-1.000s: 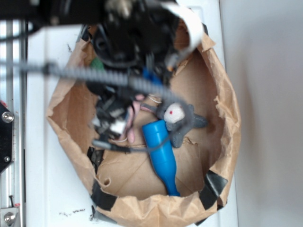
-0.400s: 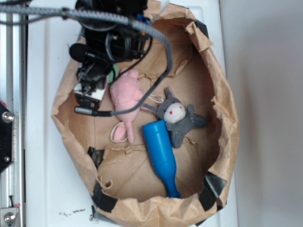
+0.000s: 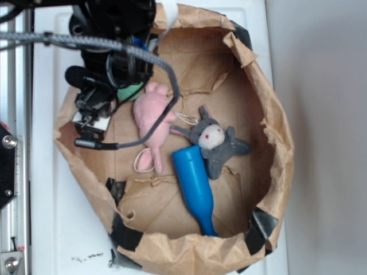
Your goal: Grab the green ball.
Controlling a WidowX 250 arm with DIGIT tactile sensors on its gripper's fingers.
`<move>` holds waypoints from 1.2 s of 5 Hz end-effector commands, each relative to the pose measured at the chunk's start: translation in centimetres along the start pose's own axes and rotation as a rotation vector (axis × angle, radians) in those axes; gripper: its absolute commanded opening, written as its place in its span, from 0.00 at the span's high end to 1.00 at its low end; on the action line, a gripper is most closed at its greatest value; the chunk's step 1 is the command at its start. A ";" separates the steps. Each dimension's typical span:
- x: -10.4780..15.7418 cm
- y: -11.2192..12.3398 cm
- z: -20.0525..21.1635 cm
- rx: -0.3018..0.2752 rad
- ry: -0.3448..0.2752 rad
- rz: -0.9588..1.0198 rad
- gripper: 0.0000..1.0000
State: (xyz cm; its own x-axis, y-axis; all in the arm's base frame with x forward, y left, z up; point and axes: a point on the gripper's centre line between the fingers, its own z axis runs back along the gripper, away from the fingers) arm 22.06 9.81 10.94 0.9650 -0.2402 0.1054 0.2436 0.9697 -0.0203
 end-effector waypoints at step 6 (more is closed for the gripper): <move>2.1 4.4 -1.0 0.120 -0.114 0.015 0.00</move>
State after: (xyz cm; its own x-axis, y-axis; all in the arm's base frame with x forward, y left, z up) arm 25.09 12.67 8.50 0.9522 -0.2380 0.1914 0.2306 0.9712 0.0607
